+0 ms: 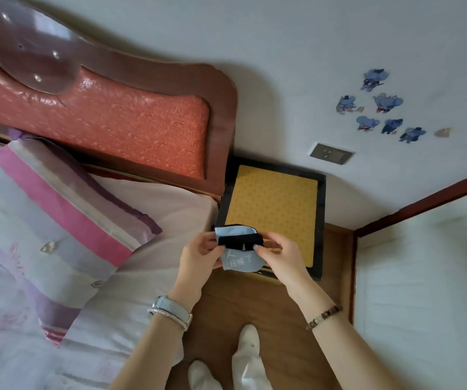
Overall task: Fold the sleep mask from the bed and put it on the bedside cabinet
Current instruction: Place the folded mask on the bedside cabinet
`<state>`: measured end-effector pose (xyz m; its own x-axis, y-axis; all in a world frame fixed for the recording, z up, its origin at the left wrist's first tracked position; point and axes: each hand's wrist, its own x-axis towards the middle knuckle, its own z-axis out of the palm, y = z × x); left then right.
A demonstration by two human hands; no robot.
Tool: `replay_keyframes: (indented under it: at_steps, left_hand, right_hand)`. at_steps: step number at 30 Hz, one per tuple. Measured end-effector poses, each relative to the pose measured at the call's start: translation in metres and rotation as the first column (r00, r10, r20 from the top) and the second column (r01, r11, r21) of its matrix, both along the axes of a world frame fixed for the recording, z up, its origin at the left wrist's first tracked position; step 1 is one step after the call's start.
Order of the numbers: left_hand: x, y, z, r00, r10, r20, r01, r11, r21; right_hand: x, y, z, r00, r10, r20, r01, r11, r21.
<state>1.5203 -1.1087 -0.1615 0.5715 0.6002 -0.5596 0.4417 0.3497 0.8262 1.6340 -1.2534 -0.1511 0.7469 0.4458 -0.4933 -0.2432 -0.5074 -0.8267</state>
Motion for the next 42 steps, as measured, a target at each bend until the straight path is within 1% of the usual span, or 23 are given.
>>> replay_keyframes:
  at_steps: [5,9,17,21,23,24,27,30,36,39,42]
  left_hand:
    - [0.047,0.019,-0.041,0.998,0.042,-0.040,-0.040,0.999,0.033]
    - [0.077,0.041,-0.073,0.994,0.052,-0.094,-0.047,0.997,0.055]
    - [0.129,0.086,-0.148,0.982,0.036,-0.184,-0.020,0.996,0.087]
    - [0.148,0.098,-0.177,0.977,0.048,-0.206,-0.023,0.993,0.120]
    - [0.154,0.101,-0.188,0.974,0.044,-0.220,-0.012,0.989,0.147]
    - [0.156,0.102,-0.192,0.972,0.045,-0.229,-0.009,0.988,0.155]
    - [0.159,0.101,-0.198,0.965,0.042,-0.260,0.000,0.987,0.161]
    - [0.160,0.099,-0.196,0.956,0.038,-0.292,0.014,0.985,0.173]
    - [0.150,0.103,-0.178,0.958,0.024,-0.285,0.024,0.986,0.163]
    - [0.142,0.104,-0.163,0.962,0.024,-0.273,0.023,0.986,0.166]
    - [0.133,0.103,-0.145,0.974,0.056,-0.221,-0.021,0.987,0.158]
  right_hand:
    - [0.042,0.025,-0.038,0.997,0.002,0.075,0.004,0.997,-0.077]
    - [0.070,0.055,-0.073,0.996,0.000,0.091,0.011,0.992,-0.124]
    - [0.112,0.096,-0.151,0.998,-0.024,0.060,0.035,0.982,-0.187]
    - [0.120,0.103,-0.182,0.998,-0.057,0.006,0.057,0.979,-0.193]
    - [0.121,0.106,-0.192,0.997,-0.078,0.019,0.080,0.979,-0.185]
    - [0.120,0.107,-0.195,0.996,-0.078,0.050,0.086,0.978,-0.188]
    - [0.114,0.110,-0.201,0.984,-0.064,0.164,0.098,0.974,-0.204]
    - [0.109,0.111,-0.202,0.976,-0.061,0.209,0.104,0.973,-0.205]
    - [0.107,0.112,-0.189,0.981,-0.069,0.184,0.106,0.974,-0.198]
    - [0.106,0.108,-0.176,0.987,-0.038,0.155,0.070,0.976,-0.207]
    - [0.103,0.104,-0.162,0.989,-0.015,0.148,0.042,0.983,-0.181]
